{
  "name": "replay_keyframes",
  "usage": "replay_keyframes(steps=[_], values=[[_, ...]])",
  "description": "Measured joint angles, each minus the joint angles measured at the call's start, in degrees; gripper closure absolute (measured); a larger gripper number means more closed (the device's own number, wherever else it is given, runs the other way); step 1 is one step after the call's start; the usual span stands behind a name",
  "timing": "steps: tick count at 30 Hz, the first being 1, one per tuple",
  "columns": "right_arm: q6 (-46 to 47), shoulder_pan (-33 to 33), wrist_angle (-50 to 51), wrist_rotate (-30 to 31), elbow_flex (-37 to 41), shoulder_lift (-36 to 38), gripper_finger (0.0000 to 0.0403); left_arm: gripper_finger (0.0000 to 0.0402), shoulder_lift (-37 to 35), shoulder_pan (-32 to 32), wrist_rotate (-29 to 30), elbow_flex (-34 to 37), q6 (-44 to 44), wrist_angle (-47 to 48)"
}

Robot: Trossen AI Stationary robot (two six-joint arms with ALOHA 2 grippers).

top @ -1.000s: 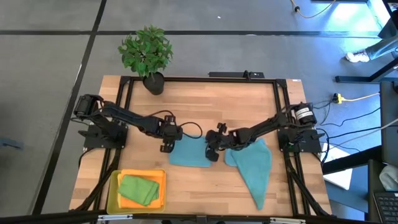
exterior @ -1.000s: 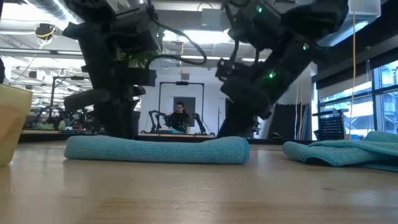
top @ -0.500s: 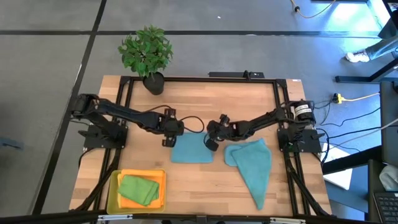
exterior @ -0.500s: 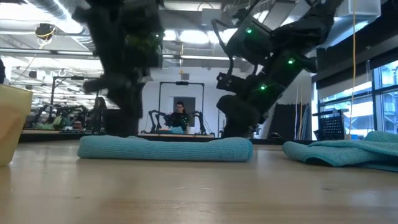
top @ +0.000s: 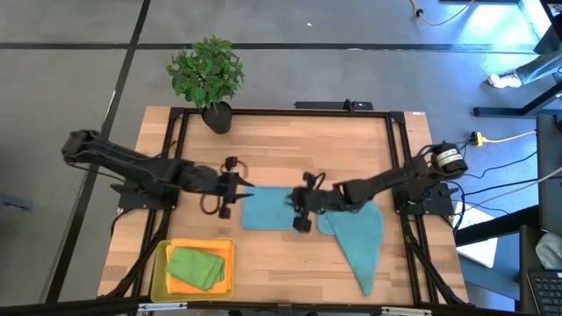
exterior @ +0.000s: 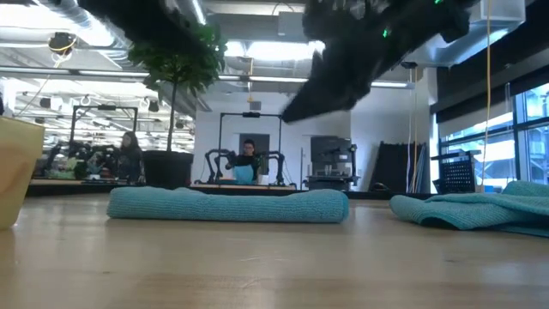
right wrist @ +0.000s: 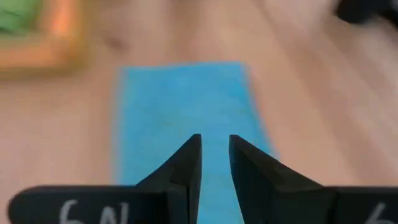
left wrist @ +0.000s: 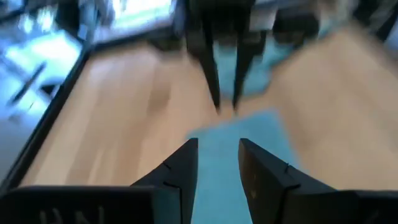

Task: Fold microfiber towels
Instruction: Fold the top blue microfiber cloth

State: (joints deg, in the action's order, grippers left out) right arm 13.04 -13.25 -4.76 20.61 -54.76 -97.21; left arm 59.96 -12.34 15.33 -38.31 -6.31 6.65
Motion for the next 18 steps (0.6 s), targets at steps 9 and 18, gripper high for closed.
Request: replay_keyframes(steps=[9,18], values=[[-5.73,-0.28,-14.44,-4.63,0.0,-1.12,0.0319,0.0296,-6.38,-3.91,-1.37,16.59,-0.15,-33.66],[3.23,-1.09,-5.65,-17.55,0.06,-5.23,0.0336,0.0296,-6.7,-4.98,-0.64,19.44,1.55,-33.0]])
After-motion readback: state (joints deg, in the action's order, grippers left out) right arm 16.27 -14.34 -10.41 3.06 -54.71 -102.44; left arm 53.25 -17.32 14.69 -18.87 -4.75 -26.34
